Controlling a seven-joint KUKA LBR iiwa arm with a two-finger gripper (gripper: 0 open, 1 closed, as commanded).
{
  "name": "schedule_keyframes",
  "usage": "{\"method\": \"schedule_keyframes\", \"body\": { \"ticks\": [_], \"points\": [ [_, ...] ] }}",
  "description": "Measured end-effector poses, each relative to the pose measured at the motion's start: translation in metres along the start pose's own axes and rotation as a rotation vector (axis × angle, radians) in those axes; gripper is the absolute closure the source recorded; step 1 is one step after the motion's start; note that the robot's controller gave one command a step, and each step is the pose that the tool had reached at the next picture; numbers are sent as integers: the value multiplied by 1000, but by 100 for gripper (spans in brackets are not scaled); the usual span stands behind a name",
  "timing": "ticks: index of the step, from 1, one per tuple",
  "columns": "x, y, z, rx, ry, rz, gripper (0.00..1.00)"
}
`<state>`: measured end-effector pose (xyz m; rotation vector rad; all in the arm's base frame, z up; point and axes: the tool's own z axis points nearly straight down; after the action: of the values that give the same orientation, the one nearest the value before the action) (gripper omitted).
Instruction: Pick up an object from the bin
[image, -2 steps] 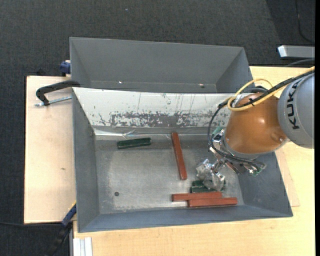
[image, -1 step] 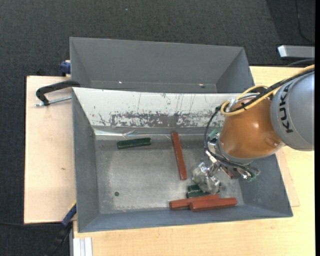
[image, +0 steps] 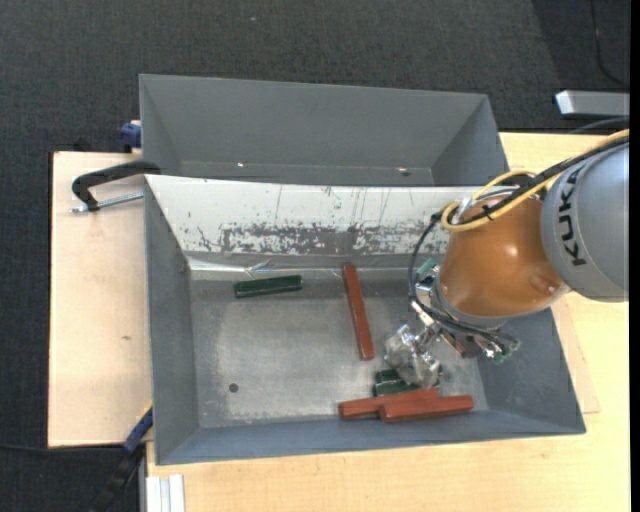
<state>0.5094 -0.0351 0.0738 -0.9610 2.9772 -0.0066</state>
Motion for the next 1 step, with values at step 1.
{"method": "schedule_keyframes", "body": {
  "ticks": [1],
  "points": [
    [-4,9,-1,0,3,105,100]
  ]
}}
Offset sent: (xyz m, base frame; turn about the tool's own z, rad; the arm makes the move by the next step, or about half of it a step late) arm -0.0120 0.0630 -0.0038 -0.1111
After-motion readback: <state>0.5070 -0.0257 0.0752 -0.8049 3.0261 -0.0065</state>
